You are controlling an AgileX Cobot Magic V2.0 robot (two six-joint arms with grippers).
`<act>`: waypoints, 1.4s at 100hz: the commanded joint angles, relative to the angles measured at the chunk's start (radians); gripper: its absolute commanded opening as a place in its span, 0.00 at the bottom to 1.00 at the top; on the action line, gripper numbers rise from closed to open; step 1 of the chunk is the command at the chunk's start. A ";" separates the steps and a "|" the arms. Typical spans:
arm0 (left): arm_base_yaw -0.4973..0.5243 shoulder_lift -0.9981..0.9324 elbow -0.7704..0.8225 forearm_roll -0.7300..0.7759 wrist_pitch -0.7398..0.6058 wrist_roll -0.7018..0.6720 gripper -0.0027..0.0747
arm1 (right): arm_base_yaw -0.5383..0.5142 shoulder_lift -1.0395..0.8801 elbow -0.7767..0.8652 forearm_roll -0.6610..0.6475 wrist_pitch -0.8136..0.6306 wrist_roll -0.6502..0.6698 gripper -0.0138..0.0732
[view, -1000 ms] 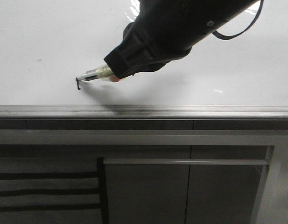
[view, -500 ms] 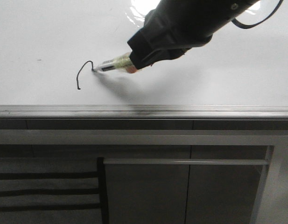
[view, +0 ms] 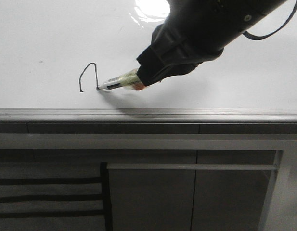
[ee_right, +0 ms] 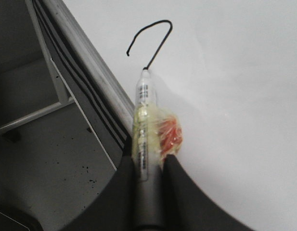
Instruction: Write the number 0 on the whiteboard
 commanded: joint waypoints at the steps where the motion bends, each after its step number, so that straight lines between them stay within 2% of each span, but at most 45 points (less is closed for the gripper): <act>1: -0.006 0.005 -0.028 -0.001 -0.080 -0.002 0.01 | 0.002 -0.026 -0.026 -0.005 -0.075 -0.005 0.07; 68: -0.006 0.005 -0.028 -0.001 -0.079 -0.002 0.01 | 0.035 0.029 -0.077 -0.005 -0.063 -0.005 0.07; 98: -0.006 0.005 -0.028 -0.001 -0.076 -0.002 0.01 | 0.067 -0.074 -0.077 -0.005 0.125 -0.005 0.07; 120: -0.032 0.005 -0.028 -0.001 -0.001 -0.002 0.02 | 0.079 -0.138 -0.077 -0.014 0.358 -0.005 0.07; 130: -0.093 0.005 -0.028 0.005 -0.003 -0.002 0.11 | 0.079 -0.138 -0.077 -0.014 0.424 -0.005 0.07; 140: -0.161 0.010 -0.028 0.048 0.011 -0.002 0.35 | 0.079 -0.138 -0.077 -0.012 0.409 -0.005 0.07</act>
